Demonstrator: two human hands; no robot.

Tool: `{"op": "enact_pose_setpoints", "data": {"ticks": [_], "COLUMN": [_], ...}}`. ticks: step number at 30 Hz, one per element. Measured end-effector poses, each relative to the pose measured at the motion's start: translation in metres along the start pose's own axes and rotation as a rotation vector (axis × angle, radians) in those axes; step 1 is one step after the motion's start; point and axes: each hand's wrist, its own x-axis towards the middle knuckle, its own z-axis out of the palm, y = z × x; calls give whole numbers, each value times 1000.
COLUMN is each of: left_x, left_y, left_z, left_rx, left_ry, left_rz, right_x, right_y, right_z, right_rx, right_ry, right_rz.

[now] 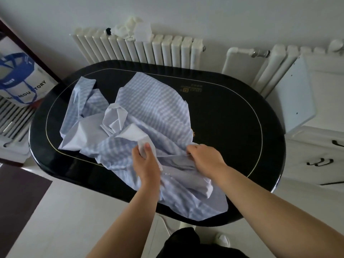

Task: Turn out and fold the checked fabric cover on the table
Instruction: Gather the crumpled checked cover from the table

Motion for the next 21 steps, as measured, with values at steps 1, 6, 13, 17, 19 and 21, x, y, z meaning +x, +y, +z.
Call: {"op": "enact_pose_setpoints", "data": {"ticks": [1,6,13,17,19,21], "left_x": [-2,-20,-63,-69,-69,-68], "left_y": [4,16,14,13,18,23], "left_z": [2,13,44,56,56,54], "left_rx": [10,-13,24,104,110,117], "left_ry": [-22,-135,-380,-433,-433,-454], "left_rz": [10,109,103,31,66,116], "right_x": [-7,-69,-146,-113,-79,-44], "right_y": [10,67,145,138,133,129], "right_z": [-2,-3,15,-22,-39,-51], "right_rx": [96,424,462,456,509,596], "right_ry": [57,454,331,457,387,265], "right_rz": [95,483,879,790,696,693]}}
